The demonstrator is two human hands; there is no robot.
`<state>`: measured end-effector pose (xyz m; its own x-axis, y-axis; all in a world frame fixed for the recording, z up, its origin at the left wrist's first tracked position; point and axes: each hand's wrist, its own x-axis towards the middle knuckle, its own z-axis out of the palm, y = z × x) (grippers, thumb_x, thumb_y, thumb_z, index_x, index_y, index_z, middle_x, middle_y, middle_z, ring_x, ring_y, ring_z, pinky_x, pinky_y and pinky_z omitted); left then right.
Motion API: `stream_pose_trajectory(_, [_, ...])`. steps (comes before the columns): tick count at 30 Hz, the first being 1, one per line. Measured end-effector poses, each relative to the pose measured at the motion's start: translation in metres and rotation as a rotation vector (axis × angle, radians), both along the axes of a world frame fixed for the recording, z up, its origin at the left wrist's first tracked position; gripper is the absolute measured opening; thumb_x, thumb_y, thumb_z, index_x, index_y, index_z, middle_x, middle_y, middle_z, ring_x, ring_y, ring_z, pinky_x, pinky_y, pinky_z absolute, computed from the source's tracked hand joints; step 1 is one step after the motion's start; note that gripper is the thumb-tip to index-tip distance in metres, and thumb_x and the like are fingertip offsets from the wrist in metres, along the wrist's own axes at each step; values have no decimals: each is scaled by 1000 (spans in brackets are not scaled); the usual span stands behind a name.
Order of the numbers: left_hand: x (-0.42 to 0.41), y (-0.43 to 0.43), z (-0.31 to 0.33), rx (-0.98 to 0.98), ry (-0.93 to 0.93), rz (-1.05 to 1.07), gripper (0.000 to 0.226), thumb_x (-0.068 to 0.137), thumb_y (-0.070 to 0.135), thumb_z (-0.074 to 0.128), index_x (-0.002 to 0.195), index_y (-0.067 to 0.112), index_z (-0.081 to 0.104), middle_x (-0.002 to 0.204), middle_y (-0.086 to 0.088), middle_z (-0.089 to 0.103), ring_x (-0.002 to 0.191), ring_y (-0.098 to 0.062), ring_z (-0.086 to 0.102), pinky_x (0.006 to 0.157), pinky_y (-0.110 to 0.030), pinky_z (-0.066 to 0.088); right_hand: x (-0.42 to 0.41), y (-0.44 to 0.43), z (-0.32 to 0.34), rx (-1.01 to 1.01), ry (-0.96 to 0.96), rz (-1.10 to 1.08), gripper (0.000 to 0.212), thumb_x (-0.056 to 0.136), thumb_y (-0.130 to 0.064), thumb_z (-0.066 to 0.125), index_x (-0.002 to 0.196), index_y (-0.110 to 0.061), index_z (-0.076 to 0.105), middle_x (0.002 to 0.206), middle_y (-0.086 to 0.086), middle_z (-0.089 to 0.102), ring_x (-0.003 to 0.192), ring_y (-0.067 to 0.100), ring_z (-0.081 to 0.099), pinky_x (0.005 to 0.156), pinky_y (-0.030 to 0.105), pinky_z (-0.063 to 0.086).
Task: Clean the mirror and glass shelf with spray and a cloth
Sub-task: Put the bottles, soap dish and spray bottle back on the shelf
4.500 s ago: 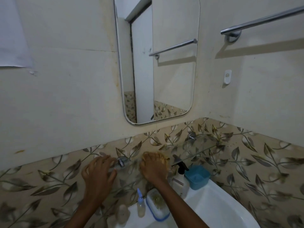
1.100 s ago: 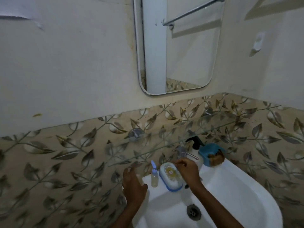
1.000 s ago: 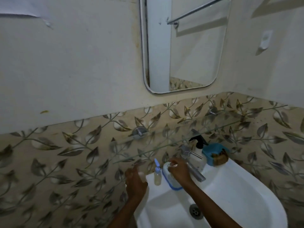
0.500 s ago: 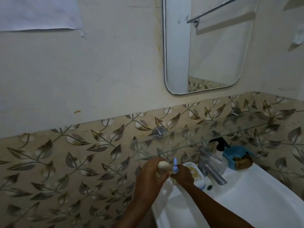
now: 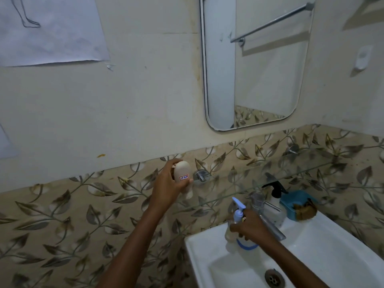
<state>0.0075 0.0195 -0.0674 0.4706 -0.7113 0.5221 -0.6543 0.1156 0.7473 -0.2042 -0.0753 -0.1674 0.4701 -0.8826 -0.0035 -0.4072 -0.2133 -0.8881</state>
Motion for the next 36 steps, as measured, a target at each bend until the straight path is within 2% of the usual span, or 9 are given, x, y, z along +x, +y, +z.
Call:
stream_pose_trajectory(8, [-7,-1,-22,-108,56,17,57,65,12,82,109,35,52,97,24,58,88,1,60,62,-12,50,-9,0,118,-152,-238,50,27,70,2,64,68,-18,47,58,1,45,51,14,44,51,27,39])
stream_pose_trajectory(11, [-10,-1,-24,-123,72,20,63,65,10,82,114,34,50,100,24,56,88,3,59,63,-10,51,15,-19,135,-247,-212,49,40,67,2,65,99,-22,58,61,0,44,53,13,42,54,29,38])
stream_pose_trajectory(14, [-9,-1,-25,-115,103,32,69,63,7,82,117,35,48,101,23,56,88,2,60,66,-27,58,36,-36,135,-307,-95,64,60,67,-3,68,124,-9,52,70,6,45,62,17,41,60,30,36])
stream_pose_trajectory(18, [-9,-2,-28,-105,112,42,77,64,6,81,127,31,46,104,31,52,88,6,59,68,-35,58,51,-46,128,-292,-13,115,28,66,-8,71,86,-11,52,74,3,51,67,20,47,56,25,35])
stream_pose_trajectory(21, [-10,-4,-29,-110,108,52,80,66,8,80,133,31,41,109,16,56,87,2,61,67,-35,59,52,-47,122,-284,1,143,27,65,-8,71,76,-16,48,72,0,53,63,15,47,56,26,36])
stream_pose_trajectory(28, [-15,-6,-30,-133,116,87,90,69,8,78,141,33,28,97,5,62,79,11,59,55,-6,47,44,-44,116,-263,17,144,35,68,-6,72,94,-16,51,86,2,56,78,21,54,64,27,42])
stream_pose_trajectory(32, [-18,-4,-29,-143,110,91,90,70,7,78,142,31,28,105,9,59,83,9,59,56,-4,46,32,-28,120,-256,-54,82,45,70,-7,72,111,-14,54,87,0,55,76,18,54,65,31,45])
stream_pose_trajectory(34, [-20,-3,-28,-159,81,94,91,69,9,79,142,29,29,112,25,50,95,1,58,67,-12,51,13,-15,110,-267,-222,-91,25,77,-7,66,101,-12,60,85,6,57,73,20,55,63,31,47])
stream_pose_trajectory(36, [-21,-2,-26,-165,60,113,91,69,13,80,141,29,29,112,21,47,113,-17,51,81,-37,54,-10,2,84,-264,-413,-299,6,83,-5,58,80,-10,60,73,11,58,63,21,54,56,30,45])
